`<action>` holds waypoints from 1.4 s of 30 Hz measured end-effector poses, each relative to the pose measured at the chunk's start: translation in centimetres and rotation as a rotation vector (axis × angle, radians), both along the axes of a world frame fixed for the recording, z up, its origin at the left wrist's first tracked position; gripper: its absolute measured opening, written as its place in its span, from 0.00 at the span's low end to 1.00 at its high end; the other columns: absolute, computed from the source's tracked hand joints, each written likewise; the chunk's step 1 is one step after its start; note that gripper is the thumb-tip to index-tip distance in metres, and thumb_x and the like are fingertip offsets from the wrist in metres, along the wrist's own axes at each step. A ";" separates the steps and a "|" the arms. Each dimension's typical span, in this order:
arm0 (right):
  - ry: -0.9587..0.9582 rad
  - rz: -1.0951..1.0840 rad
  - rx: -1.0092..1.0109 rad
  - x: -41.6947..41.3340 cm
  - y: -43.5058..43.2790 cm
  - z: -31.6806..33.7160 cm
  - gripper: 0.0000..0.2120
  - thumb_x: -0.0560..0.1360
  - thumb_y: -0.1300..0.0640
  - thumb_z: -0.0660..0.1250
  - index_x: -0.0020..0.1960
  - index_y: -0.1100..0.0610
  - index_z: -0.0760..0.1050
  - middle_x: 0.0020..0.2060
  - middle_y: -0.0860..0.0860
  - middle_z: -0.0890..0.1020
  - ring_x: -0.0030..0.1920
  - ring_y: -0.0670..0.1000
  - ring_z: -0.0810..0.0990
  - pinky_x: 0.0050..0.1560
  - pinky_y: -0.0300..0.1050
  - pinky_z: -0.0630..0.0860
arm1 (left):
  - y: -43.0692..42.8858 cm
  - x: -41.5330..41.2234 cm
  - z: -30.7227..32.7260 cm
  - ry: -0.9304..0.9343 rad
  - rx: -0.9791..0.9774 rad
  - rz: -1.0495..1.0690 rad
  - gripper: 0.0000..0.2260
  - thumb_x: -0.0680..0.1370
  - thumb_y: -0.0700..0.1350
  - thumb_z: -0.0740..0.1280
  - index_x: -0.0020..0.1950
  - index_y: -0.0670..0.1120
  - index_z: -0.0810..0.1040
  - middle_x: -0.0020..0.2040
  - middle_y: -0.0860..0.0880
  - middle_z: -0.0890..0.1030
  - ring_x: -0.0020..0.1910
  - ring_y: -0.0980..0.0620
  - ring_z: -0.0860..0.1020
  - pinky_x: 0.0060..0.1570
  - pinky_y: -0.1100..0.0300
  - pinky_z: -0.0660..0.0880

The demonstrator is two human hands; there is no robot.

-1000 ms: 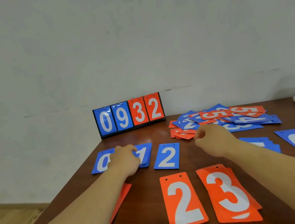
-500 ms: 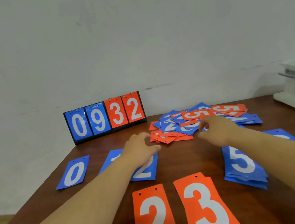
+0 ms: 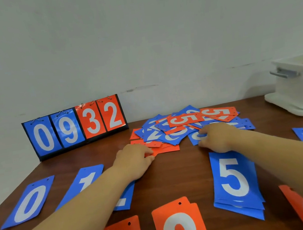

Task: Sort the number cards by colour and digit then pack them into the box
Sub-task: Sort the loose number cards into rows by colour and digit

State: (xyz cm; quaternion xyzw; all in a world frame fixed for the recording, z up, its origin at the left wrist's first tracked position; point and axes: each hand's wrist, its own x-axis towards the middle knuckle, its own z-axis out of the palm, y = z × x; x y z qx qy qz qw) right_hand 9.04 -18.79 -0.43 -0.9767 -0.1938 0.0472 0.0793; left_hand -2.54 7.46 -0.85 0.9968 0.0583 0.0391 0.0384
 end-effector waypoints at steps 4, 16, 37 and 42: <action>0.038 0.089 -0.149 -0.6 0.3 -0.1 0.26 0.80 0.35 0.54 0.77 0.38 0.62 0.81 0.51 0.54 0.78 0.62 0.55 0.75 0.64 0.59 | -0.4 -0.5 0.2 0.046 0.050 -0.024 0.18 0.82 0.60 0.60 0.71 0.60 0.75 0.75 0.53 0.68 0.73 0.47 0.65 0.70 0.44 0.66; 0.237 0.411 -0.057 -4.2 2.0 2.1 0.20 0.83 0.42 0.56 0.74 0.36 0.67 0.81 0.49 0.53 0.80 0.54 0.50 0.78 0.54 0.50 | -1.2 0.6 0.3 0.091 -0.014 0.031 0.22 0.80 0.66 0.60 0.73 0.64 0.70 0.72 0.48 0.67 0.71 0.44 0.65 0.69 0.45 0.69; 0.214 0.038 -0.043 -2.4 5.4 3.1 0.39 0.67 0.40 0.78 0.71 0.56 0.68 0.63 0.54 0.76 0.62 0.56 0.76 0.63 0.51 0.76 | -1.0 0.8 2.7 0.174 -0.209 0.214 0.25 0.73 0.60 0.75 0.65 0.51 0.74 0.62 0.49 0.76 0.56 0.51 0.74 0.57 0.55 0.76; 0.256 -0.007 -0.023 -2.1 5.6 3.3 0.43 0.66 0.40 0.79 0.73 0.55 0.65 0.67 0.54 0.74 0.65 0.57 0.74 0.65 0.54 0.74 | -1.3 1.1 3.1 0.131 -0.337 0.223 0.22 0.70 0.52 0.79 0.60 0.50 0.77 0.60 0.49 0.76 0.56 0.51 0.74 0.55 0.56 0.76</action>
